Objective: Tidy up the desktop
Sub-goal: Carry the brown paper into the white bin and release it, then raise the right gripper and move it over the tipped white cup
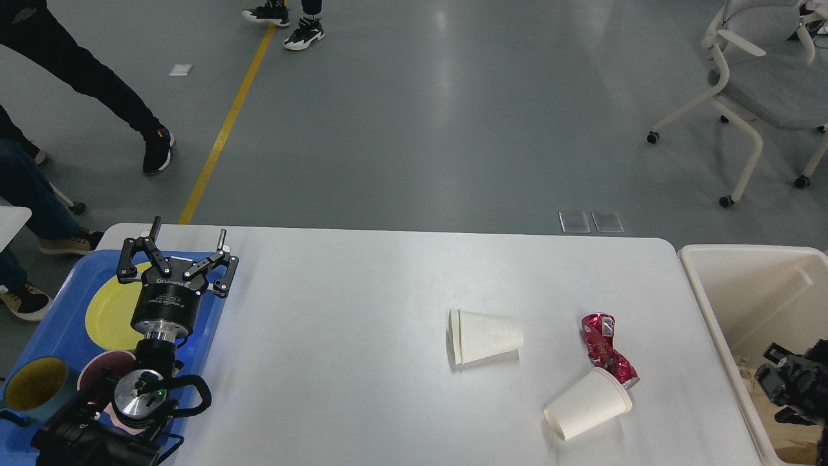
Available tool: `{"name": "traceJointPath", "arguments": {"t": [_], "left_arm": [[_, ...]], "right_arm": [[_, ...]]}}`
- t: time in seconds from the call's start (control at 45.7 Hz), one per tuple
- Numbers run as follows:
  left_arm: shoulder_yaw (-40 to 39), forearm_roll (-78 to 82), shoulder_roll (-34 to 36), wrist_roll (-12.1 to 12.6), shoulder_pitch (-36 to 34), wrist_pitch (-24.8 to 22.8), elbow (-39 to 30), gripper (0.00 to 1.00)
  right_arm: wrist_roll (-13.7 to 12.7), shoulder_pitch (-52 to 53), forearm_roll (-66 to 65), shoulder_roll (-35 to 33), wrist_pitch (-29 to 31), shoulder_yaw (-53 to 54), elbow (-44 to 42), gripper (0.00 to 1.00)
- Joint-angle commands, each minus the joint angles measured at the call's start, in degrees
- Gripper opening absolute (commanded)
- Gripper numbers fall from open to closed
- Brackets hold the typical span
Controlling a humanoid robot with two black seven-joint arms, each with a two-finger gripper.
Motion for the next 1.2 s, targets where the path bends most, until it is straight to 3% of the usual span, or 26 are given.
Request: {"name": "traceJointPath", "arguments": {"t": [0.0,0.219,0.35,0.46,0.547,0.744,0.832,0.963,1.182], "left_arm": [[0.0,0.0,0.0,0.0,-0.1,0.0,0.0,0.96],[0.0,0.0,0.0,0.0,0.0,0.0,0.0,0.96],[0.0,0.0,0.0,0.0,-0.1,0.0,0.0,0.96],[0.0,0.0,0.0,0.0,-0.1,0.0,0.0,0.96],[0.0,0.0,0.0,0.1,-0.1,0.0,0.0,0.96],[0.0,0.0,0.0,0.1,-0.1,0.0,0.0,0.96],[0.0,0.0,0.0,0.1,-0.1,0.0,0.0,0.96],[0.0,0.0,0.0,0.1,-0.1,0.0,0.0,0.96],[0.0,0.0,0.0,0.1,-0.1,0.0,0.0,0.96]], "right_arm": [[-0.1,2.2,-1.0,-0.8,0.3,-0.2,1.1,1.0],[-0.5,17.8,-4.6,-5.1,9.3,-1.1,13.1,1.0],[-0.6,31.4,-16.0,-7.8,11.3,-1.9,28.6,1.0],[-1.2,43.8,-18.3,-9.0,13.9,-2.6,41.6,1.0],[-2.1,53.4,-18.1,-8.5,20.0,-5.0,48.5,1.0],[-2.1,70.4,-17.8,-2.4,40.0,-6.6,57.5,1.0],[-2.0,77.5,-17.8,-0.5,44.8,-6.5,63.2,1.0],[-2.0,87.7,-17.6,-1.0,47.0,-5.9,73.8,1.0],[-1.8,96.1,-10.9,-5.6,48.9,-6.9,84.9,1.0]]}}
